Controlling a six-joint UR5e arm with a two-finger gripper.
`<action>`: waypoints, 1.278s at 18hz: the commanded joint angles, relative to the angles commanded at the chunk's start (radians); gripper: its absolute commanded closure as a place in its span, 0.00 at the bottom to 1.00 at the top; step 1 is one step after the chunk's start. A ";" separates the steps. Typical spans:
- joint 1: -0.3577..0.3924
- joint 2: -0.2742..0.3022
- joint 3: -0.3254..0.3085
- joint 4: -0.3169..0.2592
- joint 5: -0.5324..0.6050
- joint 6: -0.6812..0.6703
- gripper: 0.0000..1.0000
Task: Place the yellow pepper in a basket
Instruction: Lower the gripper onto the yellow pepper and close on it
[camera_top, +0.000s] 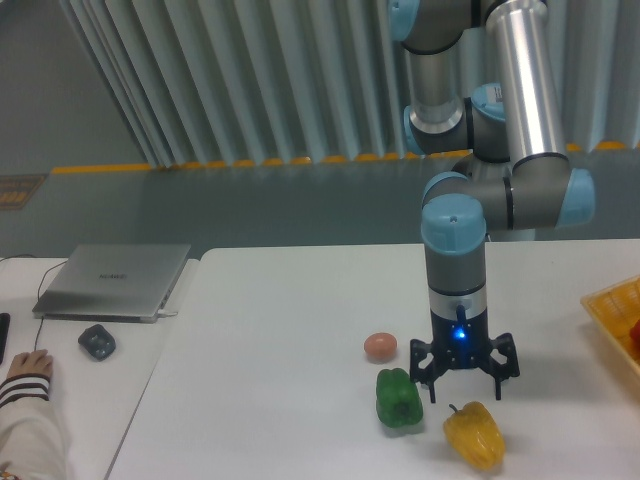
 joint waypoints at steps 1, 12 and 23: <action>0.000 -0.006 0.005 0.002 0.012 -0.037 0.00; -0.002 -0.055 0.008 0.035 0.074 -0.137 0.00; -0.021 -0.080 0.003 0.037 0.103 -0.130 0.33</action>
